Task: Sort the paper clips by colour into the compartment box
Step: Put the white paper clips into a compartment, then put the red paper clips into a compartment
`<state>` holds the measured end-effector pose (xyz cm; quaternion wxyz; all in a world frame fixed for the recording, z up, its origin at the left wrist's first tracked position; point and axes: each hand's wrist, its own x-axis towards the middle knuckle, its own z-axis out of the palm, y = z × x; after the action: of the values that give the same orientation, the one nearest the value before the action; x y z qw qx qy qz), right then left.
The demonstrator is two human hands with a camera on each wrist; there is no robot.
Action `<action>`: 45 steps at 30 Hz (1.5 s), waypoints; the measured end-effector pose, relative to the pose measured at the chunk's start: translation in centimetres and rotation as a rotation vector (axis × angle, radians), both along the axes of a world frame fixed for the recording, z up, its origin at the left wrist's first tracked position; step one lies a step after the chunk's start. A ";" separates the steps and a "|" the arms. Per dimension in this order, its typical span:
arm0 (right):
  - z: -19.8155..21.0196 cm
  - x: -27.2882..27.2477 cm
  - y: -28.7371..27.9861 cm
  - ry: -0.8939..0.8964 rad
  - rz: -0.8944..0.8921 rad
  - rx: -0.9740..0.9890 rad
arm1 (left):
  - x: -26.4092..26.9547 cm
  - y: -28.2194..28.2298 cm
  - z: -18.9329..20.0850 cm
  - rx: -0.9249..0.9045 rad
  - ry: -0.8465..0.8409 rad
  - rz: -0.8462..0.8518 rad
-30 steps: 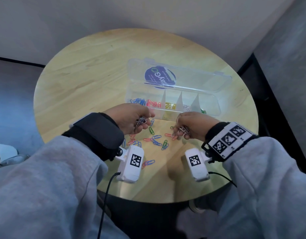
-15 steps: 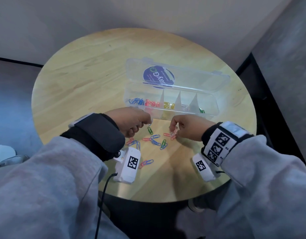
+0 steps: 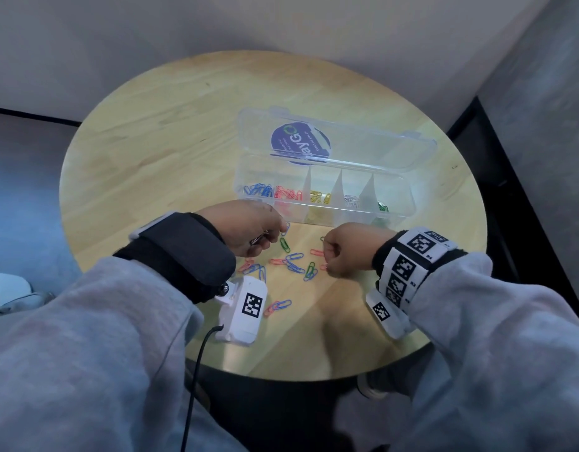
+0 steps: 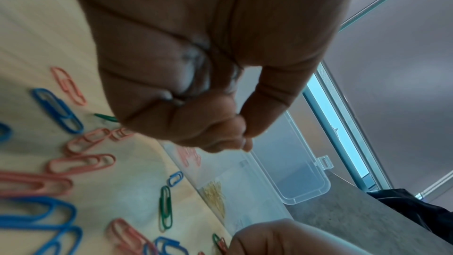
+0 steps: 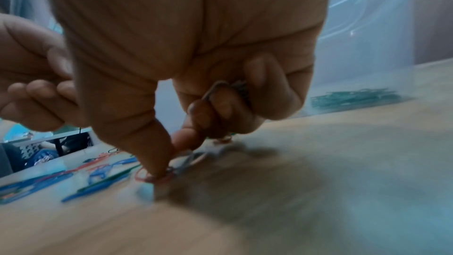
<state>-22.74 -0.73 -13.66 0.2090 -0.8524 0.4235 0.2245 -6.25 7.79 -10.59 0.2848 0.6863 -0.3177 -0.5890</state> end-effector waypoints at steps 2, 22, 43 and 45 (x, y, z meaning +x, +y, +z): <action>-0.1 -0.3 0.0 -0.015 -0.001 0.038 | 0.1 0.0 0.0 0.000 -0.001 0.004; 0.0 0.9 1.6 -0.716 -0.849 1.175 | 0.1 -0.1 0.7 -0.149 0.393 0.073; 3.2 0.8 1.5 -1.058 -0.991 1.209 | 1.0 0.0 2.0 -0.330 0.477 0.128; 4.6 0.1 0.2 -1.117 -1.022 1.073 | 2.1 0.0 1.9 -0.347 0.260 0.216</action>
<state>-22.61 -0.53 -9.06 0.8227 -0.3358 0.4252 -0.1723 -4.15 7.81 -8.73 0.4983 0.5753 -0.2996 -0.5752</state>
